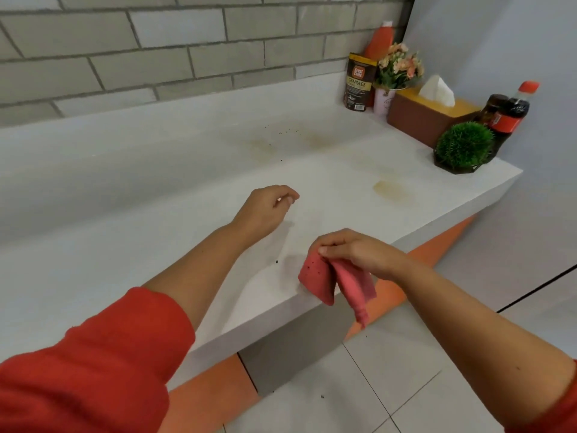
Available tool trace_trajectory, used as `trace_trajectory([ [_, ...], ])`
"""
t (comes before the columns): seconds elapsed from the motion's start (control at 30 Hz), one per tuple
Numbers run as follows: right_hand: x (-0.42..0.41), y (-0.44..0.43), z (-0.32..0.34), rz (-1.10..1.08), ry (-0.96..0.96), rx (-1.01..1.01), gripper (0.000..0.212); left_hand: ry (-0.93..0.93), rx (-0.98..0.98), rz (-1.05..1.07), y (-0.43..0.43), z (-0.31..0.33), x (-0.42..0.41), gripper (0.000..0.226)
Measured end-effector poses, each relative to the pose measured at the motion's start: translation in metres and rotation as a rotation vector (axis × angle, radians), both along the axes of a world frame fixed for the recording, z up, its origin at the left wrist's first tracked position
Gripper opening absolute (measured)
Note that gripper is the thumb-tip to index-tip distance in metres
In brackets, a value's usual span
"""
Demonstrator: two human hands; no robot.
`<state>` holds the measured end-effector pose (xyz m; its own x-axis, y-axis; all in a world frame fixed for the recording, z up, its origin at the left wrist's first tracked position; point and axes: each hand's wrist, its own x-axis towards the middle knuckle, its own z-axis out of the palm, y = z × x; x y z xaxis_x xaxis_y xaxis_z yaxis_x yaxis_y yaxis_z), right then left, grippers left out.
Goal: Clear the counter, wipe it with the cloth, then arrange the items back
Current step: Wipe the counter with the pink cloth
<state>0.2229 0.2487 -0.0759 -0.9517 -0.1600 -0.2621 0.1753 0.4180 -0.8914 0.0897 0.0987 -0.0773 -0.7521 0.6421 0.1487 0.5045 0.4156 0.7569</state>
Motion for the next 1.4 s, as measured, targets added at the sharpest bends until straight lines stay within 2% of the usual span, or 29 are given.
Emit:
trace_trajectory([
  [0.1,-0.010,0.012,0.013,-0.060,0.117,0.159,0.023,-0.108,0.046,-0.017,0.006,0.007,0.018,0.024],
  [0.2,-0.021,0.016,0.010,-0.082,0.151,0.343,0.024,-0.124,0.038,-0.005,0.006,0.009,0.029,0.025],
  [0.37,-0.048,0.003,-0.008,-0.245,0.288,0.435,0.026,-0.093,0.055,0.210,-0.009,0.005,0.031,0.024],
  [0.43,-0.058,-0.014,-0.015,-0.223,0.304,0.455,0.027,-0.041,0.072,0.301,-0.014,0.002,0.032,0.025],
  [0.5,-0.064,-0.034,-0.022,-0.097,0.306,0.493,0.027,-0.004,0.091,0.375,-0.018,-0.002,0.033,0.025],
  [0.67,-0.038,-0.063,-0.013,0.386,0.294,0.516,0.027,0.003,0.081,0.455,-0.026,-0.005,0.039,0.025],
  [0.83,-0.014,-0.033,0.014,0.740,0.073,0.641,0.025,0.005,0.082,0.473,-0.030,-0.004,0.045,0.025],
  [0.9,-0.013,-0.018,0.026,0.660,0.089,0.632,0.025,0.012,0.097,0.478,-0.029,-0.001,0.047,0.025],
  [1.0,-0.022,0.001,0.036,0.349,0.251,0.667,0.025,0.020,0.123,0.481,-0.023,0.001,0.051,0.025],
  [1.1,-0.034,0.008,0.029,0.072,0.311,0.689,0.029,0.035,0.134,0.474,-0.013,0.003,0.057,0.026],
  [1.23,-0.046,0.002,0.014,-0.241,0.361,0.521,0.034,0.087,0.164,0.484,0.000,0.001,0.063,0.027],
  [1.4,-0.047,0.002,-0.005,-0.163,0.207,0.338,0.026,0.214,0.085,0.474,0.021,-0.011,0.068,0.027],
])
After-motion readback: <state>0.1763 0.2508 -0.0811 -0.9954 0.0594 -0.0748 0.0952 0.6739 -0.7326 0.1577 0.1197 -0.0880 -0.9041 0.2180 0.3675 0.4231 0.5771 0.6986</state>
